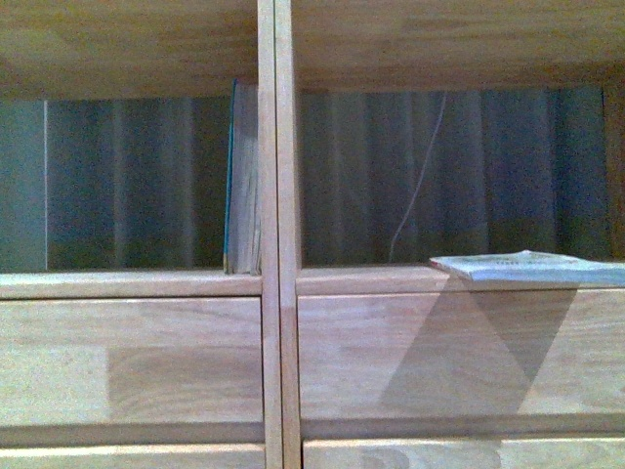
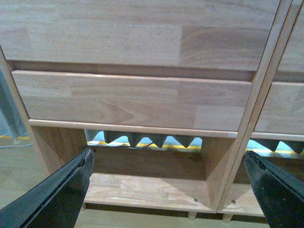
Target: Organize books on shelf
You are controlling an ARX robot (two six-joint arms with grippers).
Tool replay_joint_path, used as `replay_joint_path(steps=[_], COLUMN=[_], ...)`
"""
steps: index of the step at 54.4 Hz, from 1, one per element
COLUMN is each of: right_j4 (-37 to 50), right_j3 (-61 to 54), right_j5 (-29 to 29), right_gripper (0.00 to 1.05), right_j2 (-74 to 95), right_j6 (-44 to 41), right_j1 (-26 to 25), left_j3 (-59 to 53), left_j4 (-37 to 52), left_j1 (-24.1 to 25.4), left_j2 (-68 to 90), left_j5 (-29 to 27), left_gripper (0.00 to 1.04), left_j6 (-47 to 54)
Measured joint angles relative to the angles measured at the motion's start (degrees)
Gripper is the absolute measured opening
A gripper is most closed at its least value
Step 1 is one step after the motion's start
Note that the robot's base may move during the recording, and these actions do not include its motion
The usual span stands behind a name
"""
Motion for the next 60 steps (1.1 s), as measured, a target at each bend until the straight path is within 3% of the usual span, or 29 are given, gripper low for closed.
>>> replay_joint_path(steps=[14, 18, 23, 35, 48, 60], right_j4=[-0.15, -1.62, 7.87, 28.50, 36.48, 39.17], right_j3=[0.07, 2.73, 8.85, 26.86, 36.59, 44.61], right_j5=[-0.39, -15.32, -21.92, -19.02, -16.68, -15.10], right_gripper=[0.98, 0.98, 0.98, 0.98, 0.98, 0.98], right_j2=[0.17, 6.71, 19.89, 49.31, 74.60, 86.20], right_j6=[0.15, 6.82, 14.80, 32.63, 53.13, 58.82], right_j1=[-0.20, -4.46, -4.48, -0.15, 0.61, 2.38], left_j3=[0.00, 0.00, 0.00, 0.00, 0.00, 0.00], left_j4=[0.00, 0.00, 0.00, 0.00, 0.00, 0.00], left_j1=[0.00, 0.00, 0.00, 0.00, 0.00, 0.00], left_j2=[0.00, -0.02, -0.02, -0.02, -0.02, -0.02], left_j5=[0.00, 0.00, 0.02, 0.00, 0.00, 0.00], left_gripper=[0.98, 0.98, 0.98, 0.98, 0.98, 0.98], left_j6=[0.00, 0.00, 0.00, 0.00, 0.00, 0.00])
